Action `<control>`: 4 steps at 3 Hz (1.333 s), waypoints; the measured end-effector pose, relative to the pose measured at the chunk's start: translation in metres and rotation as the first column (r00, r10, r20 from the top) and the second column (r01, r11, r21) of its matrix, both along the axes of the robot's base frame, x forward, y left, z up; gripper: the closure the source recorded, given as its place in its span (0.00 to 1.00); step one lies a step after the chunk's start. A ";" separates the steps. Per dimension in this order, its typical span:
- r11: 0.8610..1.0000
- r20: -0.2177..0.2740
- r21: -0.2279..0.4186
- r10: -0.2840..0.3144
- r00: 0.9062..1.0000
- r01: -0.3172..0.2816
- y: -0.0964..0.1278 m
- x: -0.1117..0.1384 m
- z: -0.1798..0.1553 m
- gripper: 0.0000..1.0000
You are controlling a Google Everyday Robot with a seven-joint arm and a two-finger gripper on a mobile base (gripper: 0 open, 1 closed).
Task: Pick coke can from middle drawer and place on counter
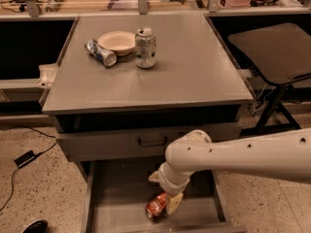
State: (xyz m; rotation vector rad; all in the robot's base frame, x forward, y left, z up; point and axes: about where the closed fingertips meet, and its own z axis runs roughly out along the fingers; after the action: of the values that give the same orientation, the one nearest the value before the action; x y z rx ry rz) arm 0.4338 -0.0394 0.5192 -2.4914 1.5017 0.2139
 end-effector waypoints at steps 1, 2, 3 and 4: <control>1.000 -0.002 0.018 0.011 1.000 -0.011 0.012 -0.006 -0.028 0.24; 0.999 0.014 0.011 0.031 0.999 -0.031 0.020 -0.010 -0.051 0.26; 0.996 0.045 -0.024 0.085 0.995 -0.084 0.027 -0.018 -0.072 0.23; 0.987 0.073 -0.047 0.157 0.985 -0.154 0.034 -0.022 -0.088 0.20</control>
Offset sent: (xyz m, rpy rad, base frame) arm -0.0136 0.0301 -0.0791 0.0011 -0.0416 0.0554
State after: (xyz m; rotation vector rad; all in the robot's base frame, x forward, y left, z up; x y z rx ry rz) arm 0.4122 -0.0059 0.4309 -2.6198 1.2966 0.1130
